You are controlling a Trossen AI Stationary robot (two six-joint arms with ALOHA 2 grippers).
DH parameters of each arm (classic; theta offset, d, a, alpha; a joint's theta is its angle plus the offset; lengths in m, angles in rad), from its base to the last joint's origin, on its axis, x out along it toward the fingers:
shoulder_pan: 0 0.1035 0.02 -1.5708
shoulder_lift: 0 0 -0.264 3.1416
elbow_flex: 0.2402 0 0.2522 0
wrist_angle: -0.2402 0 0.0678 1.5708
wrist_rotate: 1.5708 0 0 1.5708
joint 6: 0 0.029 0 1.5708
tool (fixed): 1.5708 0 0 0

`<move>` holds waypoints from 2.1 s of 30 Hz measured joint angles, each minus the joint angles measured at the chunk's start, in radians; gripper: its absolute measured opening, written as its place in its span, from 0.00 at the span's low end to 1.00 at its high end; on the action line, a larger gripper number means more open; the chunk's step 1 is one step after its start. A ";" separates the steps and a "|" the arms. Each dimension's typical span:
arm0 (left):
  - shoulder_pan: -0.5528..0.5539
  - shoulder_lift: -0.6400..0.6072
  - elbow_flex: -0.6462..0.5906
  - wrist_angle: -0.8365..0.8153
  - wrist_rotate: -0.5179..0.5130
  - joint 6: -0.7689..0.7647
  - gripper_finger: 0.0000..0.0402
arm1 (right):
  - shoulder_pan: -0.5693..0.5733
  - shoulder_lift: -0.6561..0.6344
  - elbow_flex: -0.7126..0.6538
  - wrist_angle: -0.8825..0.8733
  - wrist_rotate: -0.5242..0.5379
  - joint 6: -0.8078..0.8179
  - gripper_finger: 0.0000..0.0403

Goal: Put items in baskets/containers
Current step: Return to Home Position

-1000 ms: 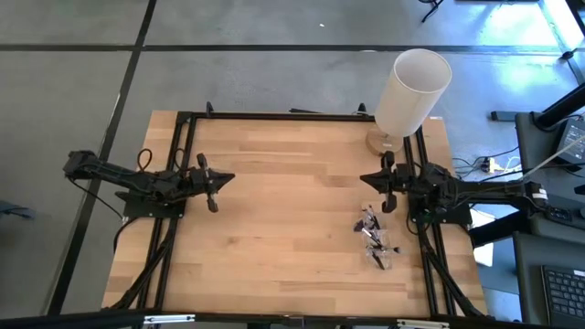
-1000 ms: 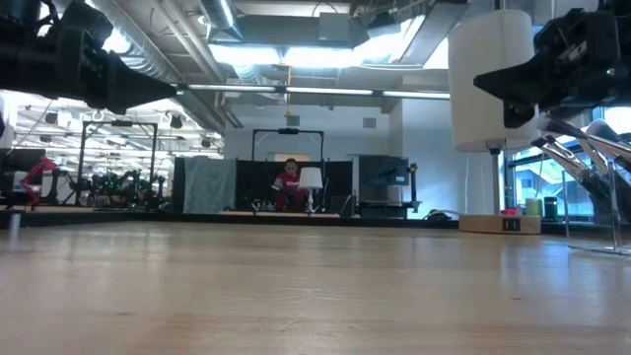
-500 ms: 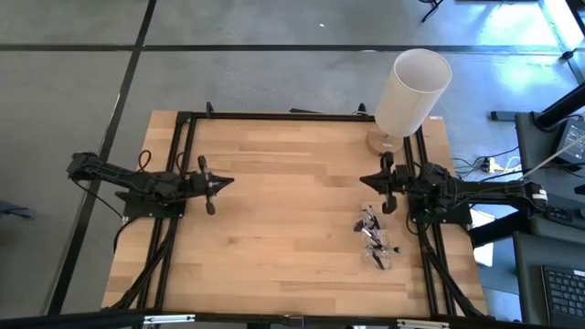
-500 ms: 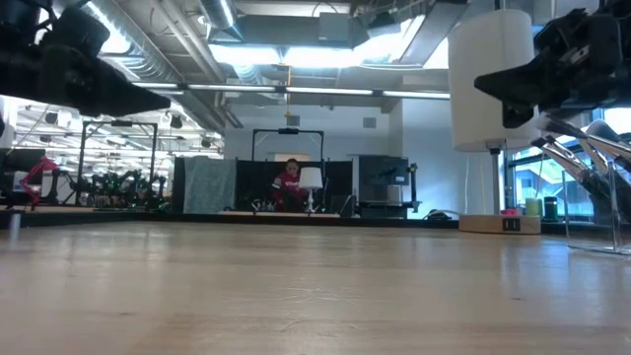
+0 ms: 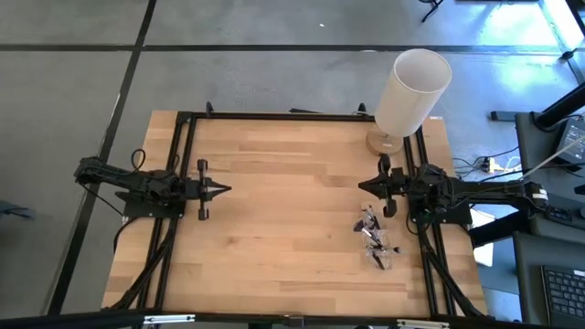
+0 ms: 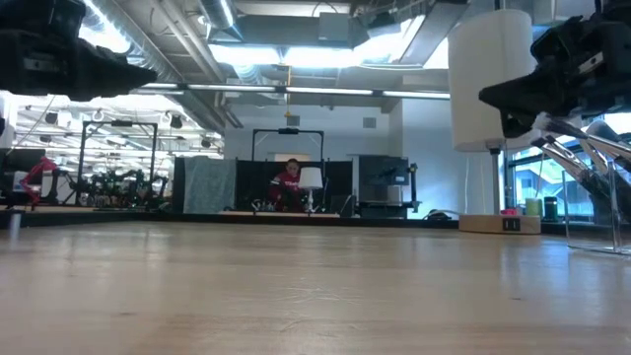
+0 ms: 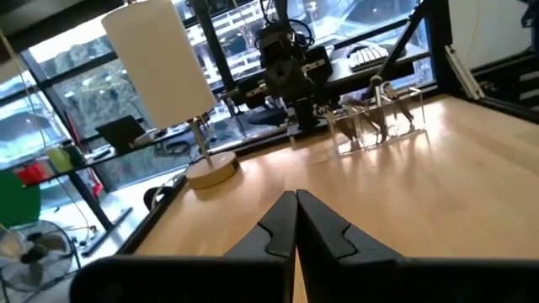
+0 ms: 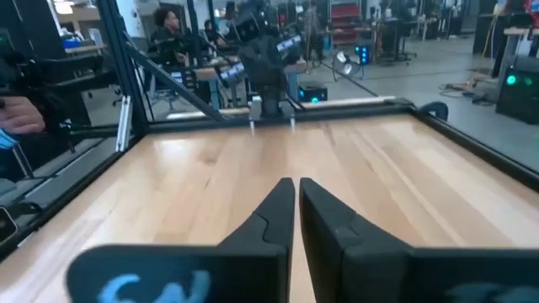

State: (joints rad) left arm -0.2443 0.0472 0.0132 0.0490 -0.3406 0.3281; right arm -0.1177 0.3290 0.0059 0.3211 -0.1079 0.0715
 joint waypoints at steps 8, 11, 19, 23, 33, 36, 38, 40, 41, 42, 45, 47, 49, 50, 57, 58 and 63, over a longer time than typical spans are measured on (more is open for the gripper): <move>-0.005 -0.038 0.103 -0.218 -0.105 -0.045 0.00 | 0.000 -0.018 0.000 0.004 -0.079 -0.004 0.07; -0.005 -0.047 0.110 -0.229 -0.016 -0.067 0.01 | 0.000 -0.036 0.000 -0.007 -0.078 -0.004 0.07; -0.001 -0.047 0.052 -0.158 0.051 -0.095 0.00 | 0.000 -0.053 0.001 0.061 -0.078 -0.070 0.07; 0.000 -0.047 0.028 -0.083 0.082 -0.100 0.01 | 0.000 -0.052 0.001 0.056 -0.058 -0.150 0.07; 0.042 -0.038 -0.005 -0.007 0.155 -0.108 0.01 | 0.000 -0.050 0.001 -0.014 -0.042 -0.215 0.07; 0.062 -0.038 -0.005 -0.006 0.134 -0.108 0.01 | 0.000 -0.050 0.001 -0.091 -0.042 -0.209 0.07; 0.076 -0.038 -0.005 -0.003 0.119 -0.109 0.00 | 0.000 -0.050 0.001 -0.114 -0.042 -0.198 0.07; 0.086 -0.038 -0.005 -0.001 0.108 -0.118 0.01 | 0.000 -0.050 0.001 -0.118 -0.042 -0.188 0.07; 0.091 -0.038 -0.005 -0.001 0.104 -0.128 0.01 | 0.000 -0.050 0.001 -0.116 -0.043 -0.188 0.07; 0.095 -0.038 -0.005 0.000 0.102 -0.132 0.01 | 0.000 -0.050 0.001 -0.114 -0.051 -0.188 0.07; 0.099 -0.038 -0.005 0.000 0.100 -0.141 0.03 | 0.000 -0.050 0.001 -0.122 -0.119 -0.184 0.07; 0.098 -0.038 -0.005 0.000 0.100 -0.164 0.03 | 0.000 -0.050 0.001 -0.125 -0.199 -0.191 0.07; 0.099 -0.038 -0.005 0.000 0.100 -0.182 0.03 | 0.000 -0.056 0.001 -0.118 -0.240 -0.208 0.07; 0.098 -0.038 -0.005 0.000 0.100 -0.184 0.03 | -0.005 -0.062 0.001 -0.103 -0.240 -0.214 0.07; 0.098 -0.038 -0.005 0.000 0.100 -0.184 0.02 | -0.110 -0.182 0.001 -0.076 -0.204 -0.233 0.07; 0.098 -0.038 -0.005 0.000 0.100 -0.184 0.02 | -0.129 -0.206 0.001 -0.090 -0.216 -0.225 0.07; 0.098 -0.038 -0.005 0.000 0.100 -0.184 0.03 | -0.217 -0.311 0.001 -0.175 -0.326 -0.182 0.07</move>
State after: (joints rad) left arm -0.1459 0.0097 0.0082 0.0490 -0.2409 0.1436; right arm -0.3346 0.0179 0.0071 0.1463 -0.4341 -0.1106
